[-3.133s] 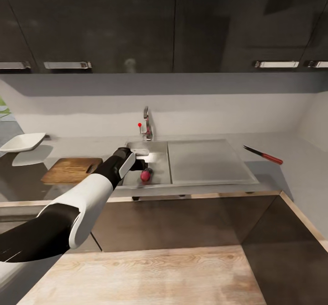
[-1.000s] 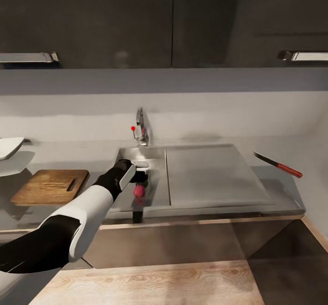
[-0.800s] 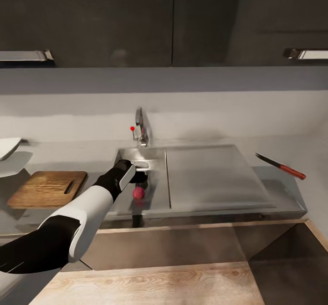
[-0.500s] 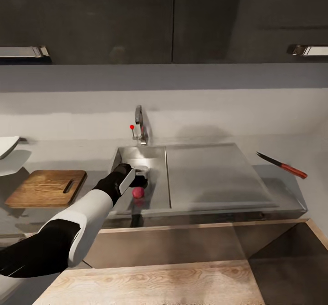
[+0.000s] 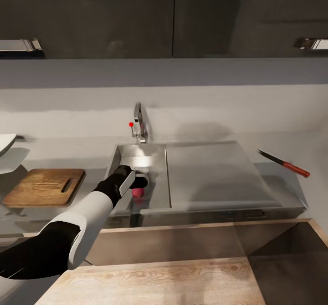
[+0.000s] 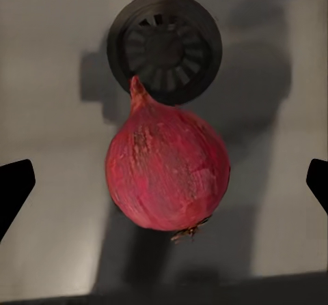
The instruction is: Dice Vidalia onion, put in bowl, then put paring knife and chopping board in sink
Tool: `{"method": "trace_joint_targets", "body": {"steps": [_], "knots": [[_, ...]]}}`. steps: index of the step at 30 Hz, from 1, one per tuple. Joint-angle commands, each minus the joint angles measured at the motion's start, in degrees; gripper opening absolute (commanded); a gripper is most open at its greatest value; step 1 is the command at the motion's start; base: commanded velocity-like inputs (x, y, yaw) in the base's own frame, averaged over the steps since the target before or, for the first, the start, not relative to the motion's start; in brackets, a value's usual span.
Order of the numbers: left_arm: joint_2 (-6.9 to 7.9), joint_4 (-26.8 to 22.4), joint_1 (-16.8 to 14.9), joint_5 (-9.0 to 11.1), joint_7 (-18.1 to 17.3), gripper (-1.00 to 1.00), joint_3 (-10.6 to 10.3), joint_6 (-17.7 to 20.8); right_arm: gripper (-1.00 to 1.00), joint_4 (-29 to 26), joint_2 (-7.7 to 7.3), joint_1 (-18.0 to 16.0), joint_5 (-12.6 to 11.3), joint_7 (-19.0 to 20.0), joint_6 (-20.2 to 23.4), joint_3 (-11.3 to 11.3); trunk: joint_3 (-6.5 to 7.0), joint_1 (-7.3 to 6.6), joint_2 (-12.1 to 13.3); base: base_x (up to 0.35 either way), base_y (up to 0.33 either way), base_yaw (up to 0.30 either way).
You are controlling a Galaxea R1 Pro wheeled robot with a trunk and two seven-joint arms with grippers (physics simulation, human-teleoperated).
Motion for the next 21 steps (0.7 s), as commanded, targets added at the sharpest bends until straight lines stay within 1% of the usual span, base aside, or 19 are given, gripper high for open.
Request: {"method": "trace_joint_targets", "body": {"steps": [1,7,21], "knots": [[0.03,-0.1,0.0,0.6,0.4,1.0,-0.4,0.2,1.0,-0.1,-0.06,0.0,-0.6,0.2,-0.1,0.3,-0.18,0.04,-0.1,0.114,0.0,0.0],[0.03,-0.1,0.0,0.6,0.5,1.0,-0.4,0.2,1.0,-0.1,-0.06,0.0,-0.6,0.2,-0.1,0.3,-0.73,0.04,-0.1,0.061,0.0,0.0],[0.38,-0.1,0.1,0.5,0.6,1.0,-0.4,0.2,1.0,-0.1,-0.06,0.0,-0.6,0.2,-0.1,0.3,-2.0,0.04,-0.1,0.003,0.0,0.0]]}}
